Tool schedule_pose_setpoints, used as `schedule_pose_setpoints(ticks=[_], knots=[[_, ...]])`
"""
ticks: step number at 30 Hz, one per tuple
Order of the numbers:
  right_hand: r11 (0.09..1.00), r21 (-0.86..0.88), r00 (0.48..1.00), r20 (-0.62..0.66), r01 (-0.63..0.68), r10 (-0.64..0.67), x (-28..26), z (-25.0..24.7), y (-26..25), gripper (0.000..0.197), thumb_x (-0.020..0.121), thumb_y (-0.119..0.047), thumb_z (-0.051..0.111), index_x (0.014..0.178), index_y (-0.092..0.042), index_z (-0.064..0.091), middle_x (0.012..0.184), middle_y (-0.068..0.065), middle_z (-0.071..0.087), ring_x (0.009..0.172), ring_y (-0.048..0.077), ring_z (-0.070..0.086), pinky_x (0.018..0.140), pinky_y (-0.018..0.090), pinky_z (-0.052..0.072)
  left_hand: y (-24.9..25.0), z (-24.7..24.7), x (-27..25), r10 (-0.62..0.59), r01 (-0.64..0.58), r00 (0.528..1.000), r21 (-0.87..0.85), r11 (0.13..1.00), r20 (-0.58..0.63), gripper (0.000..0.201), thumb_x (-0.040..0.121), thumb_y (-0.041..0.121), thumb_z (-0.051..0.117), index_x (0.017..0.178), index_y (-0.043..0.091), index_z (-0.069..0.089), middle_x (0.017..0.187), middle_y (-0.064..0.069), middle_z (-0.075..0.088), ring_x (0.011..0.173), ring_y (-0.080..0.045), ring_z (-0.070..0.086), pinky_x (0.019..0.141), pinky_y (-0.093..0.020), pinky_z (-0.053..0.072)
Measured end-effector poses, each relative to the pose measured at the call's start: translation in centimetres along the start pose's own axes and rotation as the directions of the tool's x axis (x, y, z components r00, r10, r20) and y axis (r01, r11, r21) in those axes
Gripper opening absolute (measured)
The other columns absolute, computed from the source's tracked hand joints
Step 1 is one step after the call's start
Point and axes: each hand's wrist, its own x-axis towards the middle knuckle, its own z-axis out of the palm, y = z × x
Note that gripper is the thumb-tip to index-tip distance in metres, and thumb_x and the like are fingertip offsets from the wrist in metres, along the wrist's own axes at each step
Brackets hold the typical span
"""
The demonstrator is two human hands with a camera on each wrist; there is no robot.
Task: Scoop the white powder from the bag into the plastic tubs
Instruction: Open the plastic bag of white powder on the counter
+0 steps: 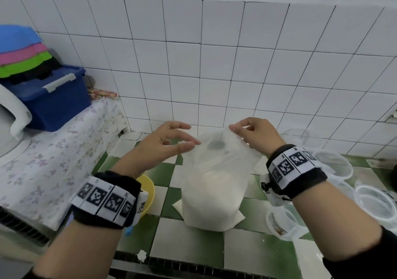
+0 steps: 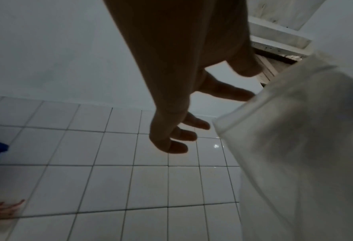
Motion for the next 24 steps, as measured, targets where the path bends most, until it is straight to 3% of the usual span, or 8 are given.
schedule_pose_setpoints(ticks=[2, 5, 9, 13, 15, 17, 21, 24], knots=[[0.994, 0.106, 1.0, -0.005, -0.009, 0.01, -1.4, -0.7, -0.5, 0.022, 0.075, -0.044, 0.073, 0.09, -0.028, 0.066, 0.08, -0.002, 0.061, 0.074, 0.013, 0.058, 0.066, 0.027, 0.048, 0.1, 0.9, 0.7, -0.051, 0.047, 0.994, -0.04, 0.998, -0.101, 0.026, 0.078, 0.058, 0.063, 0.095, 0.044, 0.076, 0.125, 0.024, 0.054, 0.118, 0.008, 0.049, 0.101, -0.029, 0.037], [0.989, 0.14, 0.998, 0.038, -0.053, 0.048, -3.6, -1.8, -0.9, 0.028, 0.072, -0.035, 0.079, 0.094, -0.029, 0.063, 0.084, 0.0, 0.058, 0.073, 0.012, 0.056, 0.054, 0.025, 0.047, 0.1, 1.8, 1.6, -0.177, 0.171, 0.981, -0.072, 0.983, -0.076, 0.024, 0.08, 0.055, 0.066, 0.096, 0.041, 0.076, 0.11, 0.019, 0.068, 0.104, -0.005, 0.061, 0.092, -0.027, 0.048], [0.986, 0.123, 0.988, 0.121, -0.112, 0.097, -5.4, -1.6, -0.2, 0.024, 0.08, -0.016, 0.072, 0.098, -0.03, 0.065, 0.079, 0.004, 0.052, 0.074, 0.015, 0.055, 0.058, 0.036, 0.059, -0.4, 2.6, 1.7, -0.263, 0.258, 0.964, -0.113, 0.959, -0.032, 0.015, 0.093, 0.024, 0.065, 0.103, 0.027, 0.076, 0.097, 0.014, 0.07, 0.075, 0.003, 0.059, 0.057, -0.008, 0.046], [0.98, 0.158, 0.981, 0.171, -0.12, 0.093, -5.6, -1.2, 1.2, 0.03, 0.085, 0.002, 0.054, 0.086, -0.02, 0.074, 0.069, 0.002, 0.046, 0.059, 0.013, 0.048, 0.067, 0.036, 0.058, -1.1, 2.9, 1.8, -0.354, 0.334, 0.935, -0.351, 0.875, 0.006, 0.02, 0.094, 0.013, 0.063, 0.108, 0.023, 0.073, 0.108, -0.003, 0.067, 0.09, -0.011, 0.065, 0.073, -0.024, 0.057], [0.976, 0.132, 0.973, 0.176, -0.171, 0.147, -5.3, -1.0, 2.0, 0.032, 0.085, 0.003, 0.051, 0.083, -0.019, 0.075, 0.07, 0.007, 0.057, 0.057, 0.018, 0.055, 0.071, 0.035, 0.055, -1.9, 2.9, 2.0, -0.384, 0.357, 0.923, -0.466, 0.81, 0.039, 0.021, 0.092, 0.011, 0.063, 0.109, 0.021, 0.071, 0.101, -0.005, 0.064, 0.087, -0.012, 0.066, 0.077, -0.03, 0.058], [0.948, 0.204, 0.962, 0.175, -0.243, 0.209, -5.3, -0.7, 2.3, 0.032, 0.087, 0.005, 0.05, 0.089, -0.017, 0.073, 0.079, 0.009, 0.064, 0.06, 0.018, 0.057, 0.064, 0.029, 0.055, -2.6, 3.2, 2.1, -0.392, 0.371, 0.915, -0.584, 0.722, 0.097, 0.025, 0.091, 0.007, 0.061, 0.114, 0.015, 0.068, 0.09, -0.004, 0.062, 0.079, -0.012, 0.065, 0.076, -0.03, 0.057], [0.707, 0.564, 0.902, 0.313, -0.427, 0.296, -5.1, -0.2, 2.3, 0.044, 0.085, 0.016, 0.036, 0.108, -0.006, 0.067, 0.077, 0.006, 0.059, 0.077, 0.016, 0.059, 0.059, 0.033, 0.056, -4.1, 3.8, 2.2, -0.373, 0.366, 0.906, -0.815, 0.45, 0.201, 0.031, 0.089, 0.0, 0.052, 0.119, 0.001, 0.063, 0.078, -0.009, 0.059, 0.07, -0.015, 0.064, 0.08, -0.031, 0.058], [0.515, 0.661, 0.838, 0.427, -0.546, 0.341, -4.8, 0.0, 2.6, 0.059, 0.08, 0.022, 0.022, 0.11, -0.005, 0.065, 0.068, 0.002, 0.048, 0.071, 0.013, 0.054, 0.068, 0.039, 0.056, -5.4, 4.0, 2.0, -0.35, 0.304, 0.916, -0.908, 0.29, 0.195, 0.032, 0.086, 0.002, 0.05, 0.11, -0.004, 0.07, 0.103, -0.018, 0.062, 0.088, -0.02, 0.066, 0.086, -0.03, 0.056]])
